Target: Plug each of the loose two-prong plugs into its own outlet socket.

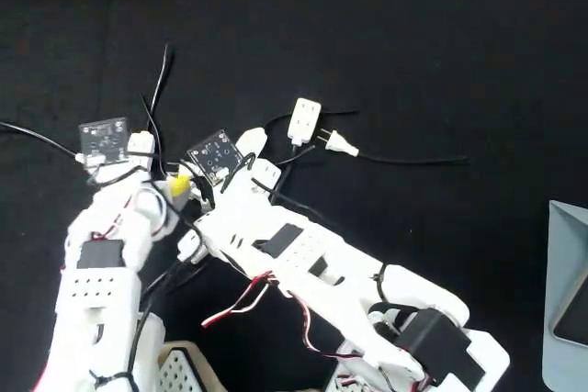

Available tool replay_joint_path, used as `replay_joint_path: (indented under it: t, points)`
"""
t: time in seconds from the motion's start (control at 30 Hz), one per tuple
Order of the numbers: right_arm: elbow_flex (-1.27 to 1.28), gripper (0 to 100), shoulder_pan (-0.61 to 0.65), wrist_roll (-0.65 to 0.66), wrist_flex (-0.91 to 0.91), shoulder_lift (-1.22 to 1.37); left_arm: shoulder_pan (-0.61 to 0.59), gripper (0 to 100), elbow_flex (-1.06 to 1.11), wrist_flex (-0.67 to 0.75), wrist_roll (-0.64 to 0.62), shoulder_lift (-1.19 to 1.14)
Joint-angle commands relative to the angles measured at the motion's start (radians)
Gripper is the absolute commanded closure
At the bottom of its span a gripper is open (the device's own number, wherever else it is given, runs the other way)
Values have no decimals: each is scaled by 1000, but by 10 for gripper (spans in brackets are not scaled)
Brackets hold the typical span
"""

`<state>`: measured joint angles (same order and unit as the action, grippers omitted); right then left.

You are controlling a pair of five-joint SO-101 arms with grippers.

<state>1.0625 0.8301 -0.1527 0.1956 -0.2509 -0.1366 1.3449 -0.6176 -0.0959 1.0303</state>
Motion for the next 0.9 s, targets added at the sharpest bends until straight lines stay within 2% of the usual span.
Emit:
replay_joint_path:
  t: [0.0, 0.17, 0.27, 0.53, 0.67, 0.87]
  points:
    - [27, 986, 29, 5, 3, -1, 85, 718, -44, 23, -17, 17]
    - [28, 986, 28, 5, 5, 4, 124, 718, -42, 20, -17, 18]
    - [28, 986, 8, 5, 5, 4, 128, 718, -45, -57, -14, 63]
    - [44, 986, 3, 31, 0, 4, 128, 717, -12, -279, 12, 433]
    - [44, 986, 3, 31, 2, 4, 128, 717, 61, -327, 100, 566]
    - [51, 986, 21, 32, 6, 2, 113, 717, 122, -339, 106, 661]
